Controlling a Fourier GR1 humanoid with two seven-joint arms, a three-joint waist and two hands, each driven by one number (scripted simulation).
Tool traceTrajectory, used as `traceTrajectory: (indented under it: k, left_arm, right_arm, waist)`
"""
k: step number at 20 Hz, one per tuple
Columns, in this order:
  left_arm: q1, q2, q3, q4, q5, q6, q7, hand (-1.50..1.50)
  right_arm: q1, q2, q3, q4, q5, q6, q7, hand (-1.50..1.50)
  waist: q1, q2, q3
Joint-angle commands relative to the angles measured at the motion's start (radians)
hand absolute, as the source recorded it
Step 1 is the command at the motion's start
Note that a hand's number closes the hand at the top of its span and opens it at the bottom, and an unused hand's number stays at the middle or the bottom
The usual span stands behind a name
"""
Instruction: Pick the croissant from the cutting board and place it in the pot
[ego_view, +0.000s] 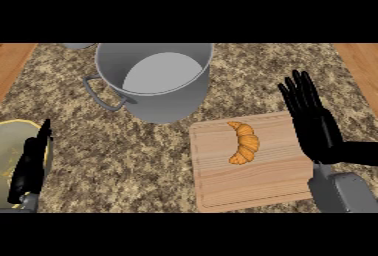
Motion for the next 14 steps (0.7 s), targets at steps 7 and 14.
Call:
traceTrajectory:
  k: [7, 14]
  left_arm:
    - [-0.045, 0.043, 0.01, -0.007, -0.016, -0.033, 0.027, 0.0]
    - [-0.066, 0.009, -0.013, -0.021, 0.002, -0.046, 0.099, 0.0]
  right_arm:
    - [-0.023, -0.214, 0.083, 0.182, 0.547, -0.423, 0.135, 1.5]
    - [0.031, 0.1, 0.142, 0.197, 0.877, -1.069, 0.145, -1.5]
  waist:
    - [-0.013, 0.023, -0.071]
    - [0.007, 0.009, -0.029]
